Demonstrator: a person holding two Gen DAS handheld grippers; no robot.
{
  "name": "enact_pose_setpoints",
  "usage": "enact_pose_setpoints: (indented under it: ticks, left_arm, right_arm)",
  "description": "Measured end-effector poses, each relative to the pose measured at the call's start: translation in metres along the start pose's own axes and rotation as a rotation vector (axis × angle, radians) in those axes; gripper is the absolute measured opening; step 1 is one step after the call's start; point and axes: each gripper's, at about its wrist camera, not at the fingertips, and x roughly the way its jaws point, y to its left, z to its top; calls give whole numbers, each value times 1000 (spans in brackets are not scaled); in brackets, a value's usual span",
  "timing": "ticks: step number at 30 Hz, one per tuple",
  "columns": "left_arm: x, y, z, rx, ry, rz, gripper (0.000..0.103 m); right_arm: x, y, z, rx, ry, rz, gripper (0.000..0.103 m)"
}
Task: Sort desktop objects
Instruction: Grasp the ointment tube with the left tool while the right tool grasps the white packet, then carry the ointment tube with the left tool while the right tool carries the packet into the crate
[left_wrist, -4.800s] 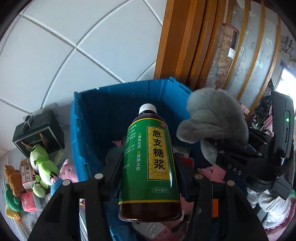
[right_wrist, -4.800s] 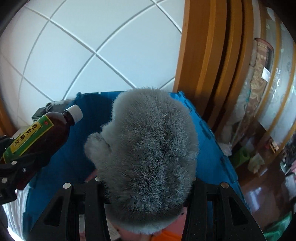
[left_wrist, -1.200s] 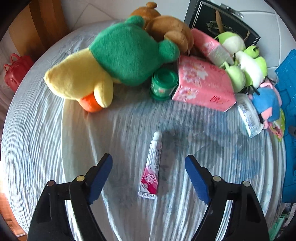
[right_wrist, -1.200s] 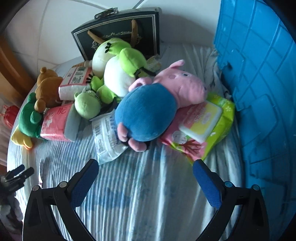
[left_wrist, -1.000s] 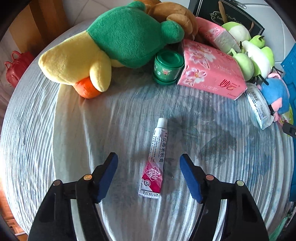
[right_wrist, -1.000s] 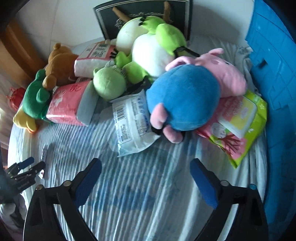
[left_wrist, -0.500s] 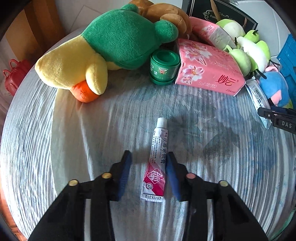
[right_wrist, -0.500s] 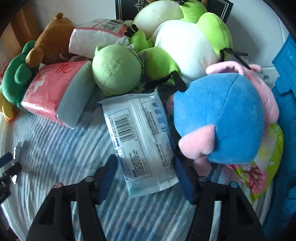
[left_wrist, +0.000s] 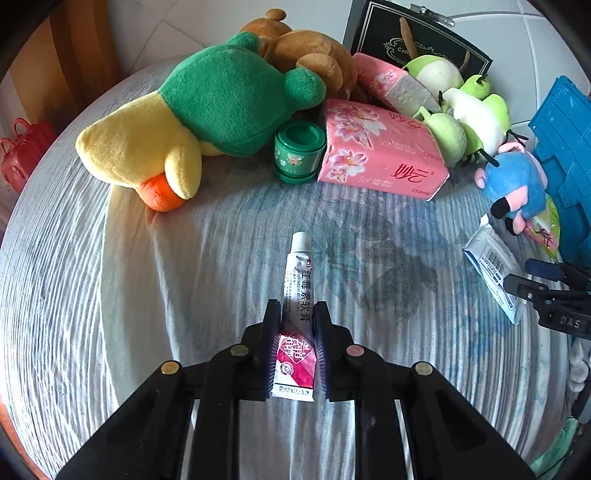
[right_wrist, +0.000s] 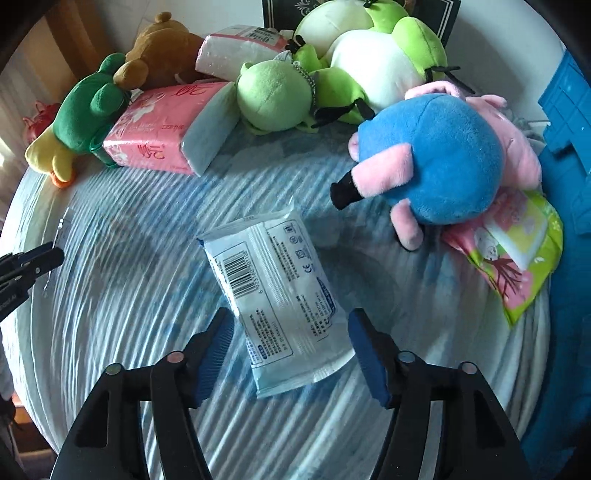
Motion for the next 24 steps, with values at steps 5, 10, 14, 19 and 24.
enact_pose_setpoints:
  ticks: [5, 10, 14, 19, 24]
  left_arm:
    - [-9, -11, 2, 16, -19, -28, 18]
    - [-15, -21, -6, 31, -39, -52, 18]
    - [-32, -41, -6, 63, -80, -68, 18]
    - [-75, -70, -8, 132, -173, -101, 18]
    - [-126, -116, -6, 211, -291, -159, 18]
  right_arm:
    - [14, 8, 1, -23, 29, -7, 68]
    - [4, 18, -12, -47, 19, -27, 49]
    - [-33, 20, -30, -30, -48, -1, 47]
    - [-107, 6, -53, -15, -210, -5, 47]
    - [-181, -3, -63, 24, -387, -54, 48]
